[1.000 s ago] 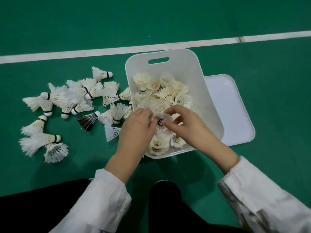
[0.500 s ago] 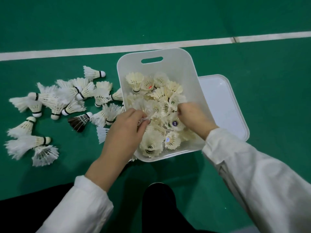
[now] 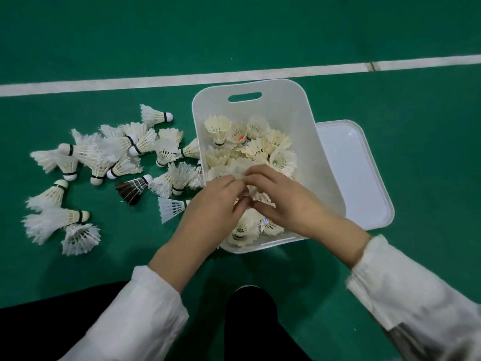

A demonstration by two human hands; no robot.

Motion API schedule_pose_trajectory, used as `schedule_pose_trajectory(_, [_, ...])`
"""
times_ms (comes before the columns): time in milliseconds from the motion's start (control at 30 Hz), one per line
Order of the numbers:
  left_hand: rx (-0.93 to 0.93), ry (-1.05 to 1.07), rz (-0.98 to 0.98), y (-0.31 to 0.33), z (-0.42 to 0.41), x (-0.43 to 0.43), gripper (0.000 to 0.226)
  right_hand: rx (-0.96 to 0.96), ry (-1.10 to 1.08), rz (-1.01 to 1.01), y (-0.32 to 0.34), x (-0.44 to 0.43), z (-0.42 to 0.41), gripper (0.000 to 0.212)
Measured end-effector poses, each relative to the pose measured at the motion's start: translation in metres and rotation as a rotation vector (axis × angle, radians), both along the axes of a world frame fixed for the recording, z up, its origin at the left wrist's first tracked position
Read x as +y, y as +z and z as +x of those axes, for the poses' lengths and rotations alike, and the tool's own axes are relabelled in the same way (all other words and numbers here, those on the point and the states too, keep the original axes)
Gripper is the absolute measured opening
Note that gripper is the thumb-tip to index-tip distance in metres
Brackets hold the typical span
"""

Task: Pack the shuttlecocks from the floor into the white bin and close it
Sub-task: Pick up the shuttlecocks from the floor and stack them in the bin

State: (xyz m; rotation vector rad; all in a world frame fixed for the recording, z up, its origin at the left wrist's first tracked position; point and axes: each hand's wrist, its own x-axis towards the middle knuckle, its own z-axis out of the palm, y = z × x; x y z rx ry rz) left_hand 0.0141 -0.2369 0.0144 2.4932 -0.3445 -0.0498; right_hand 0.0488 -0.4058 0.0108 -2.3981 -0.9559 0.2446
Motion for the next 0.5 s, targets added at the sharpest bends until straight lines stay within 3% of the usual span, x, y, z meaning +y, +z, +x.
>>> schedule_pose_trajectory(200, [0.02, -0.012, 0.037, 0.02, 0.024, 0.021, 0.026, -0.117, -0.178, -0.06, -0.018, 0.004, 0.017, 0.016])
schedule_pose_trajectory(333, [0.031, 0.077, 0.193, 0.027, 0.041, 0.056, 0.02, -0.116, -0.267, -0.281, -0.029, 0.019, 0.033, 0.018])
schedule_pose_trajectory(500, [0.263, 0.089, 0.342, 0.012, 0.028, 0.09, 0.016, -0.078, -0.155, -0.586, -0.066, 0.035, 0.044, 0.028])
